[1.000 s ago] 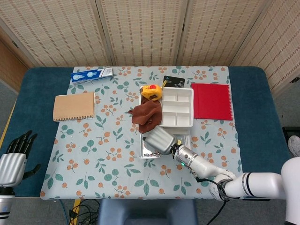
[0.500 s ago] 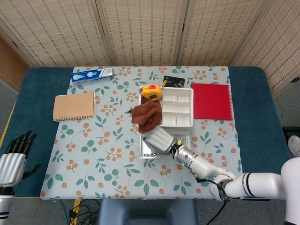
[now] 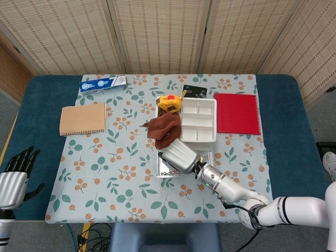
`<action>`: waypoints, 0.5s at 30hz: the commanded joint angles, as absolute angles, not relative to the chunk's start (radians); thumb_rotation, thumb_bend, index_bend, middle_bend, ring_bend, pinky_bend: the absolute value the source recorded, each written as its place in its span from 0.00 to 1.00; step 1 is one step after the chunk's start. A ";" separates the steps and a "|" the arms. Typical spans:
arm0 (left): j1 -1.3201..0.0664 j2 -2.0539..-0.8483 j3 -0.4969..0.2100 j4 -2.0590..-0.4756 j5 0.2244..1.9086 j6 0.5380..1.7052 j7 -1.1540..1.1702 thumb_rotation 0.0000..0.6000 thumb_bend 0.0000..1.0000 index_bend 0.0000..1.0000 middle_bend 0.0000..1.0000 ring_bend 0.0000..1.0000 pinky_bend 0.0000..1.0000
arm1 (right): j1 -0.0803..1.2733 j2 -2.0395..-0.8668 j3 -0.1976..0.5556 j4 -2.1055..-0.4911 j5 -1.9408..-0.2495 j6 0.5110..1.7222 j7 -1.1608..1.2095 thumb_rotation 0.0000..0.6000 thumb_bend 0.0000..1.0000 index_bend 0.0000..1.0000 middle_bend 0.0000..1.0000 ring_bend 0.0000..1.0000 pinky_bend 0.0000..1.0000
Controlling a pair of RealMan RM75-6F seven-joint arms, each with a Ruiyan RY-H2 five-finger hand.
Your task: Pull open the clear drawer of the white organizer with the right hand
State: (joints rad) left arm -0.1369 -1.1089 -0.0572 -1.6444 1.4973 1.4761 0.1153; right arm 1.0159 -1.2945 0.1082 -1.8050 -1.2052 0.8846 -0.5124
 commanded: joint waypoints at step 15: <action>-0.142 -1.102 -0.057 -1.672 1.521 1.485 0.133 1.00 0.20 0.07 0.04 0.07 0.11 | 0.798 -1.091 0.061 -1.970 -1.487 1.112 -0.269 1.00 0.54 0.57 0.92 1.00 1.00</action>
State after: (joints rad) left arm -0.1415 -1.1022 -0.0573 -1.6720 1.5209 1.4842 0.1334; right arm 0.8244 -1.1113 0.0772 -1.9635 -1.4587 1.0860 -0.2880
